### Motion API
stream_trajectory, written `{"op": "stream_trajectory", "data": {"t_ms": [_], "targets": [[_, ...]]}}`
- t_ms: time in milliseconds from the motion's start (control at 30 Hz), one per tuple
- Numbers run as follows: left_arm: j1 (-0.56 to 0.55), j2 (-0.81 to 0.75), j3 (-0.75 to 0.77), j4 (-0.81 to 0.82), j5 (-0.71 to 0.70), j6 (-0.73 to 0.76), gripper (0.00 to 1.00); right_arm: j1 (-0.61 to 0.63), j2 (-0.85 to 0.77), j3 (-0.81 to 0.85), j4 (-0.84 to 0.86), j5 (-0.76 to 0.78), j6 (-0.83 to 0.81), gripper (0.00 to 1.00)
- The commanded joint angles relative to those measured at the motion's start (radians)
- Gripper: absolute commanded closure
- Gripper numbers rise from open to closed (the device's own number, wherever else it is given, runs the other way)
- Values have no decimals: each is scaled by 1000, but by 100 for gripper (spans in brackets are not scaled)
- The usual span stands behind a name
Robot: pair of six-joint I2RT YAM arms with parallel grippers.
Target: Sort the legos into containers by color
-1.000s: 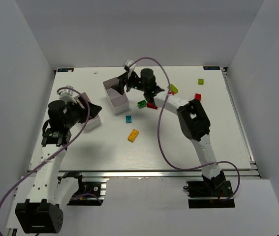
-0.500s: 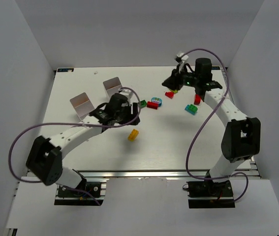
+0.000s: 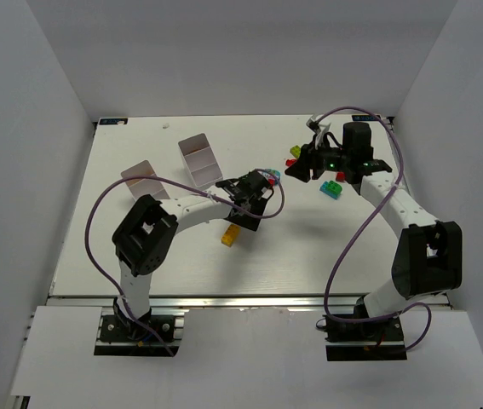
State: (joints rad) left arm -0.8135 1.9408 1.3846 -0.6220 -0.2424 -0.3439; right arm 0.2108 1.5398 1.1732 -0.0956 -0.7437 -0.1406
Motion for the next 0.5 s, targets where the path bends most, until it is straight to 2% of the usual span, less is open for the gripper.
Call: {"op": "stream_trajectory", "data": {"t_ms": [0,467], "targets": [[-6,-25,34,-84,-54,36,26,-13,-21,-7,25,-26,-4,48],[-6,-3,-25,-91,-15,40,31,-24,-18,-20,25,-17,3,48]]}}
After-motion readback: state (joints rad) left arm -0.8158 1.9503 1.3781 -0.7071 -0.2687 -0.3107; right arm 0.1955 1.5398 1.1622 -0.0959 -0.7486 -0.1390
